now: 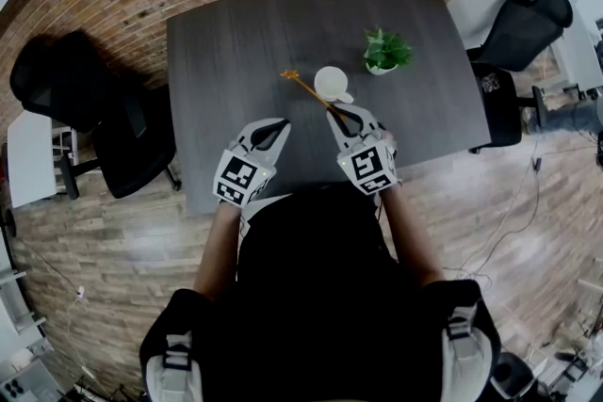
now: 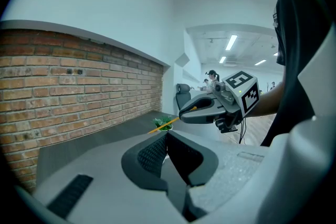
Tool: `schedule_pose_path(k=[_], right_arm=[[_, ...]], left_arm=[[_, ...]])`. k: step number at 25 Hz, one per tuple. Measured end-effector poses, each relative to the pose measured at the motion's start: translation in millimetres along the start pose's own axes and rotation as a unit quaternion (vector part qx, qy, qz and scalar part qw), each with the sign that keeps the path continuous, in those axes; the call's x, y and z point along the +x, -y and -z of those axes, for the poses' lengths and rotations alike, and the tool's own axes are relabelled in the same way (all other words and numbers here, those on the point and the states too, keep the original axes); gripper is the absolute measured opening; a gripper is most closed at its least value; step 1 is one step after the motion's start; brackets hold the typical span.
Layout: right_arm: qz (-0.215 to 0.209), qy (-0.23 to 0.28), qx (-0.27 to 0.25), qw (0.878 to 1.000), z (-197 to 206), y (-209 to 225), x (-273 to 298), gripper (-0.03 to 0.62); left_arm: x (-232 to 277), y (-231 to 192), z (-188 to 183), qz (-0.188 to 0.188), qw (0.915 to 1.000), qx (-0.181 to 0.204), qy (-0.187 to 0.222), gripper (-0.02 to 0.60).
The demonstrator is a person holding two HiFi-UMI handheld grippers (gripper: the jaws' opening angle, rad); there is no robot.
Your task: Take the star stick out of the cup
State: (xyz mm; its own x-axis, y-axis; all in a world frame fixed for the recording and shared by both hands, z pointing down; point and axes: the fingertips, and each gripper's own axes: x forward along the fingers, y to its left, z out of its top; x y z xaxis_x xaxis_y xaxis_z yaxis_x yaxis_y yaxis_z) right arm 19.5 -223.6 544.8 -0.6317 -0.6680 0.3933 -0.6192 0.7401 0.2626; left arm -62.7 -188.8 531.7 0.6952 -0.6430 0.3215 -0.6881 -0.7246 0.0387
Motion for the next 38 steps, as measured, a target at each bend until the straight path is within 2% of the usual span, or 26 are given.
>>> schedule_pose_path(k=[38], right_arm=[[-0.002,-0.001,0.003,1.000,10,5,-9,0.014]], left_arm=[[3,6,0,0.005,1.0000,0.003,-0.004,0.002]])
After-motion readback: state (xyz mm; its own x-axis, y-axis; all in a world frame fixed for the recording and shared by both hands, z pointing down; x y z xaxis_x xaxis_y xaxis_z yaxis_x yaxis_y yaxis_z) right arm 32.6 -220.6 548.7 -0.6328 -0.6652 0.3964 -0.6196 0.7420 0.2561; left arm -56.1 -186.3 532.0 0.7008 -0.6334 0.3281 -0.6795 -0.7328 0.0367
